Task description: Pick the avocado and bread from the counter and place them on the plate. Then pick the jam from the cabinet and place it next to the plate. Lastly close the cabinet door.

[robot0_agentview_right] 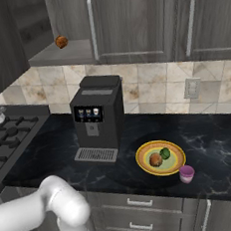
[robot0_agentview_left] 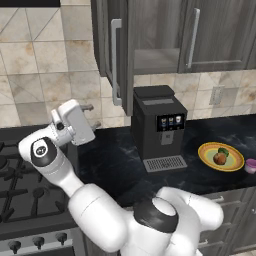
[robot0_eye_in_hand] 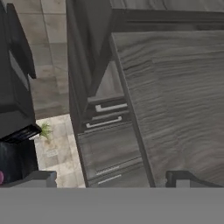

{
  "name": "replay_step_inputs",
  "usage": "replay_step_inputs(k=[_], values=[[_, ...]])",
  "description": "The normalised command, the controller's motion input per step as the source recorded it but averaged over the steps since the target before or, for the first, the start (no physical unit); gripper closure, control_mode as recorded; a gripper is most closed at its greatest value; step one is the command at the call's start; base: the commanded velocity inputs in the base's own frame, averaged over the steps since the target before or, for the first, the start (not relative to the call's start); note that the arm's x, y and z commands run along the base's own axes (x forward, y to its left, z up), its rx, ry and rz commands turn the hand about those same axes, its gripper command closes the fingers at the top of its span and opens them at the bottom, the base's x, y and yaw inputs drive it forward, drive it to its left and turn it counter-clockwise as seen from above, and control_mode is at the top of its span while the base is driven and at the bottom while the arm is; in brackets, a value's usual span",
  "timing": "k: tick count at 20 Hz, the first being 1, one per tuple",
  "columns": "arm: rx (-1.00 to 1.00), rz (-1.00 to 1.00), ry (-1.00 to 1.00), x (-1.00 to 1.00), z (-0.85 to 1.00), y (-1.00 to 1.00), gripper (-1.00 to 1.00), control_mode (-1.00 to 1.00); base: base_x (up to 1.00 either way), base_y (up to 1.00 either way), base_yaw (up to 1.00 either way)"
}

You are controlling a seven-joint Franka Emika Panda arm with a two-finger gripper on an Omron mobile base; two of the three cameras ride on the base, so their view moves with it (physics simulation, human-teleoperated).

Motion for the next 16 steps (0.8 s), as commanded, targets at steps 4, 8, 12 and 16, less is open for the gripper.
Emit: replay_step_inputs(k=[4,8,12,16], values=[[0.00,-0.11,0.00,0.34,0.00,0.32,-1.00,-1.00,0.00,0.00,0.00],[0.02,-0.03,0.00,0.42,0.00,0.05,-1.00,-1.00,0.00,0.00,0.00],[0.09,0.00,0.00,0.32,0.11,0.00,-1.00,-1.00,0.00,0.00,0.00],[0.07,0.00,0.00,0.22,0.11,0.00,-1.00,-1.00,0.00,0.00,0.00]])
